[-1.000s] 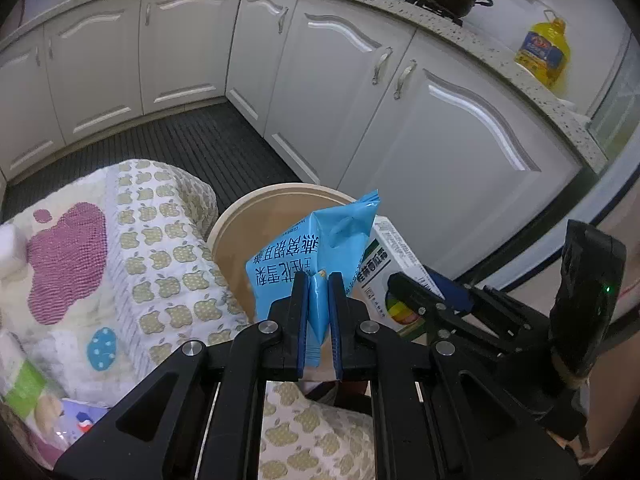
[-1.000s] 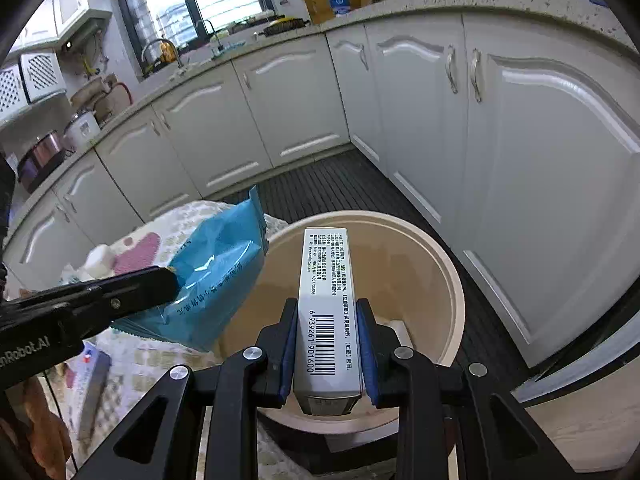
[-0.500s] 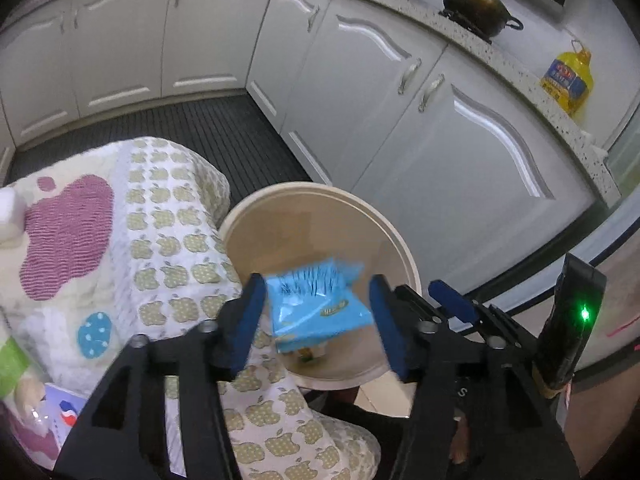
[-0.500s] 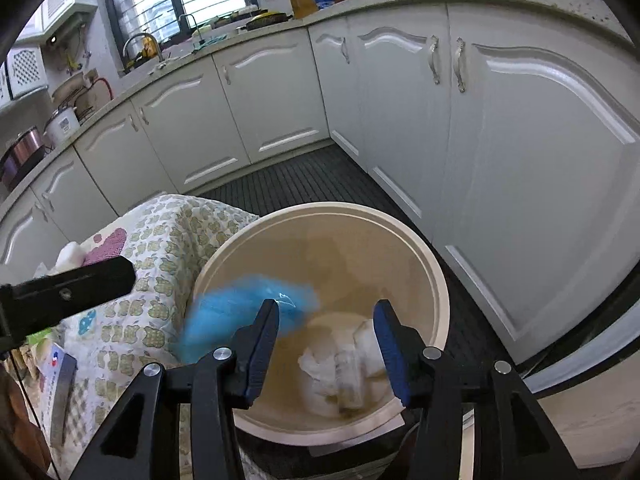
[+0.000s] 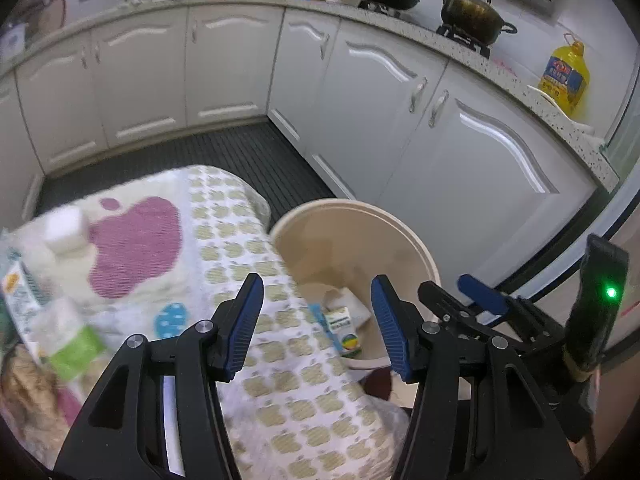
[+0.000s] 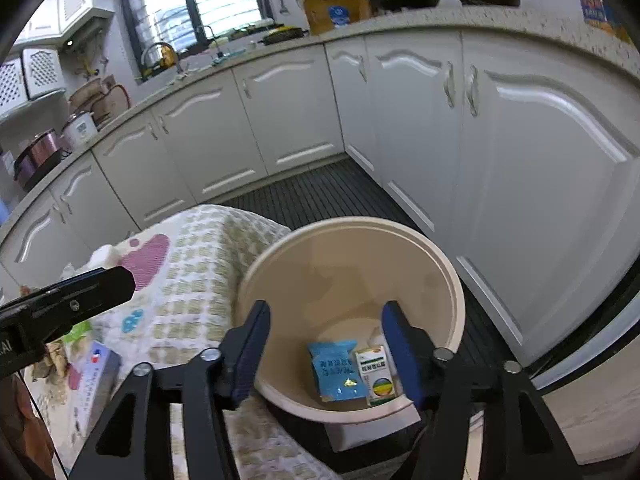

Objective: Collect trash
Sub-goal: 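Move both open tools back over the table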

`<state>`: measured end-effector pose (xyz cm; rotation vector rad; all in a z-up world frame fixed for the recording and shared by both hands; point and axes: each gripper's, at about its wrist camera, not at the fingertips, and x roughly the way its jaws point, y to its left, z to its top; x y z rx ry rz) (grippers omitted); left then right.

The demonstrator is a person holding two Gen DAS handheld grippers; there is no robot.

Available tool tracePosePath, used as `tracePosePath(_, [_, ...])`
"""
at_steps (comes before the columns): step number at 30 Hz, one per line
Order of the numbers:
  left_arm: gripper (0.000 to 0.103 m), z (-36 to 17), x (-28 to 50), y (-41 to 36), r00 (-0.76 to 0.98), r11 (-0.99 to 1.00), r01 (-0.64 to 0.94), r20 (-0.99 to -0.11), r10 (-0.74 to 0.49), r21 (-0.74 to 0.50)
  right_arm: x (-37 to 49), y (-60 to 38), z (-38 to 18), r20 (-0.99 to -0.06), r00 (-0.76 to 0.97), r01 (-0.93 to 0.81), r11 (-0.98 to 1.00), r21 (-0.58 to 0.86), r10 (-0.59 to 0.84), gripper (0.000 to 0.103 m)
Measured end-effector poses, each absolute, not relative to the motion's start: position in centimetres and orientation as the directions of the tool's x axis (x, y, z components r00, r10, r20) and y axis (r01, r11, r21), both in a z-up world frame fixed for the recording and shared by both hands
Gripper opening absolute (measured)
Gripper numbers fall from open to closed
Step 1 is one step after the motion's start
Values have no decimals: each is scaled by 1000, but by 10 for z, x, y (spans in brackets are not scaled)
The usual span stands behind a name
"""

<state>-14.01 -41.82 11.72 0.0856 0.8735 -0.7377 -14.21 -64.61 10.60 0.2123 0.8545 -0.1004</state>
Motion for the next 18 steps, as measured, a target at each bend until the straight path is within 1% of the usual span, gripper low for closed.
tracePosePath(6, [55, 131, -150, -385, 493, 779, 605, -691, -529, -165, -145, -615, 121, -743, 669, 118, 983, 139, 25, 59])
tracePosePath(12, [55, 140, -156, -349, 574, 813, 576, -666, -476, -84, -147, -579, 135, -724, 688, 61, 989, 137, 58, 59])
tracePosePath(18, [55, 145, -158, -315, 620, 840, 538, -644, -448, -66, -149, -550, 144, -716, 692, 9, 991, 132, 89, 60])
